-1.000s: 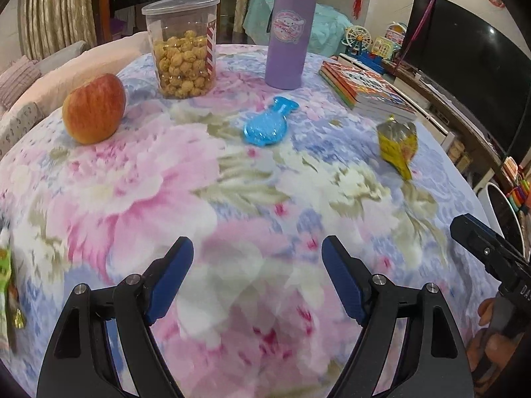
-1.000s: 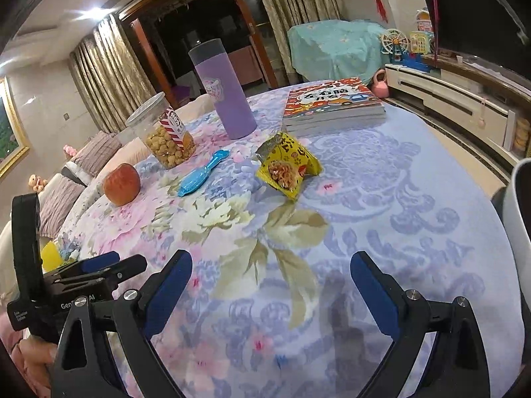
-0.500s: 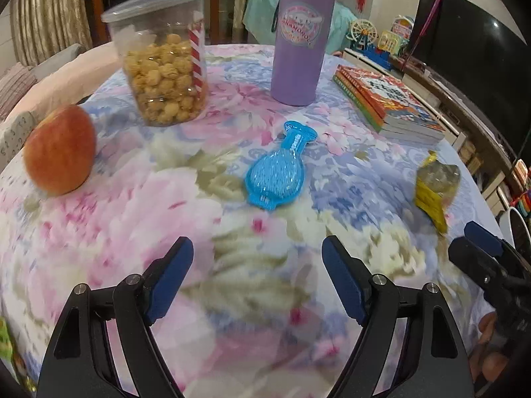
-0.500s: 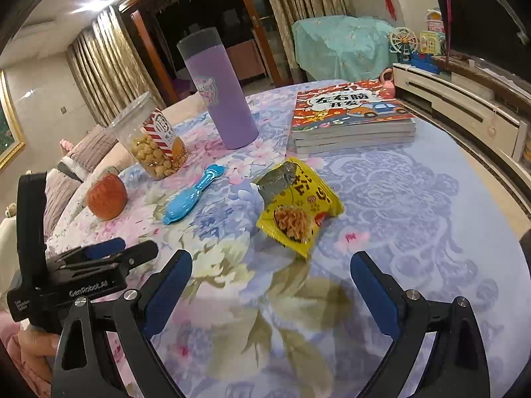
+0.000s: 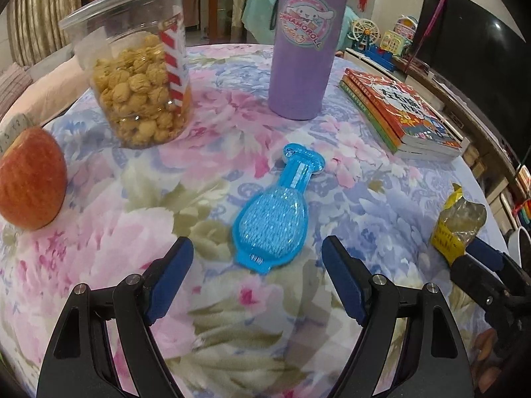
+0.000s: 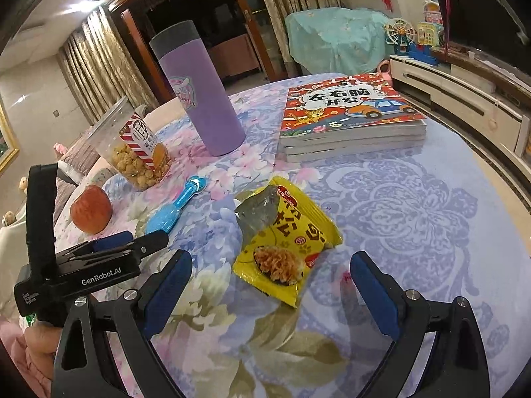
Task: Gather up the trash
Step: 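Move the left tool to the blue packet while the right tool reaches the yellow snack bag, then grasp the blue packet with the left tool while the right tool grasps the yellow snack bag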
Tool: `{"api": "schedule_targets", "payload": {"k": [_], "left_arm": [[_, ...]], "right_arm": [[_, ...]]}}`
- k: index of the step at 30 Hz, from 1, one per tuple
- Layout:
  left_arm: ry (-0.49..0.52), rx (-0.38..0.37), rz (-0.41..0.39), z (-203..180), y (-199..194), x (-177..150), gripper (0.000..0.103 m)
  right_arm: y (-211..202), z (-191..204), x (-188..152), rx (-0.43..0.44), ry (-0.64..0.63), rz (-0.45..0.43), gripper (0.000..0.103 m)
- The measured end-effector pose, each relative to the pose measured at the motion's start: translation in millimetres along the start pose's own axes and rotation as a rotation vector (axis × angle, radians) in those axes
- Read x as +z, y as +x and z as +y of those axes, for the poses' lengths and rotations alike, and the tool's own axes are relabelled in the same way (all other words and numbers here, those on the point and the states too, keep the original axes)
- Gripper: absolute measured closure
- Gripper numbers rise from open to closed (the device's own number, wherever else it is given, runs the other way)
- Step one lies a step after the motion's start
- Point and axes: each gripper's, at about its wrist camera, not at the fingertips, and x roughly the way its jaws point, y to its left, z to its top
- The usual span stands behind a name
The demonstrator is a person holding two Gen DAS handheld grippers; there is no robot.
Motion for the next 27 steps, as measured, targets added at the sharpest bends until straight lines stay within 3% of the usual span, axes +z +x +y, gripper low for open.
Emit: {"api": "schedule_targets", "payload": {"k": [4,7,8,12,27], "left_arm": [[0.014,-0.012,-0.002,-3.4,5.2,5.1,0.024],[0.041,-0.021,0.006,-8.8,7.9,5.0,0.045],[0.050,-0.016,0.011,-10.3,9.1,4.7,0.054],[0.057,-0.028,-0.003,-12.0,4.5,1.6,0.056],[0.052,-0.090,-0.010,-45.2,-64.0,-57.0,0.056]], "right_arm": [[6.3,-0.4,2.3,0.006,0.001,0.017,0.009],[8.6,-2.8,2.9,0.002,0.013,0.019,0.019],[9.6,-3.6,3.0,0.000,0.017,0.022,0.025],[13.2,-7.2,1.8,-0.001,0.033,0.042,0.059],[-35.4,-25.8,-25.6,0.041,0.076,0.033,0.062]]}}
